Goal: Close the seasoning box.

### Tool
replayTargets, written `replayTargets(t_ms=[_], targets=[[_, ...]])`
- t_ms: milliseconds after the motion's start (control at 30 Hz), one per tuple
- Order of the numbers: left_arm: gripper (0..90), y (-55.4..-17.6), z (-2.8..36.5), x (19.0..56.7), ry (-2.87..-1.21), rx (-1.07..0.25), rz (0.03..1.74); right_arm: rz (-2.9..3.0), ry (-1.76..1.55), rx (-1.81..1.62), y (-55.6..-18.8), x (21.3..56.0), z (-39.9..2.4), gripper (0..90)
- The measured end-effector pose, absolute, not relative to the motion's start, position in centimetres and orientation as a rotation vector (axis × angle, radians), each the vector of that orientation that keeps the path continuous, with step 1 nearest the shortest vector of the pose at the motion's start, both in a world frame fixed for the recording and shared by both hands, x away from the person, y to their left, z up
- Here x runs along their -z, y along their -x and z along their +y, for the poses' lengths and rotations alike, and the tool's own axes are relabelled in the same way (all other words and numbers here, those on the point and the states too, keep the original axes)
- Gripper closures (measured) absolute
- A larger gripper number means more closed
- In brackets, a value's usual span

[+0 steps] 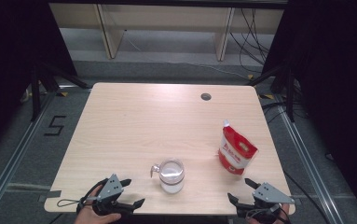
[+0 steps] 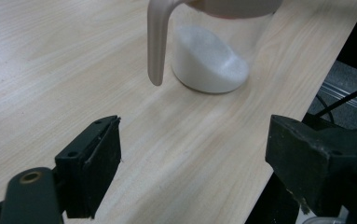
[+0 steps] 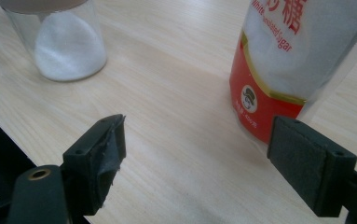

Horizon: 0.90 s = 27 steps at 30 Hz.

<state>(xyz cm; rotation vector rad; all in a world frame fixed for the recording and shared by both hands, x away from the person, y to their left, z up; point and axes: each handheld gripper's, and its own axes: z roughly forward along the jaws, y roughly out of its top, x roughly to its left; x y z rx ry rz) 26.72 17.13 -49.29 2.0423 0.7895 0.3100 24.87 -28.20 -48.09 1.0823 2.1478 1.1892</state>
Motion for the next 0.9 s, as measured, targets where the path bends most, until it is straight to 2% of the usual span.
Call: replayTargets(t_ms=[233,433,633,900], targets=[[17.9,-26.44,17.07,49.78,-2.09,-0.337,0.786,2.191,-1.071,-1.188,-24.95,48.27,-28.16,17.2],[17.0,-26.31,16.81,49.94,-2.05,-0.319,0.791,2.223,-1.056,-1.142,-25.07,48.65,-27.99,16.1],[17.0,-26.38,17.04,49.85,-2.106,-0.339,0.778,2.234,-1.046,-1.142,-25.14,48.74,-27.97,16.0],[16.9,-26.43,16.89,50.06,-2.087,-0.326,0.785,2.22,-1.07,-1.122,-25.08,48.7,-28.09,16.1]])
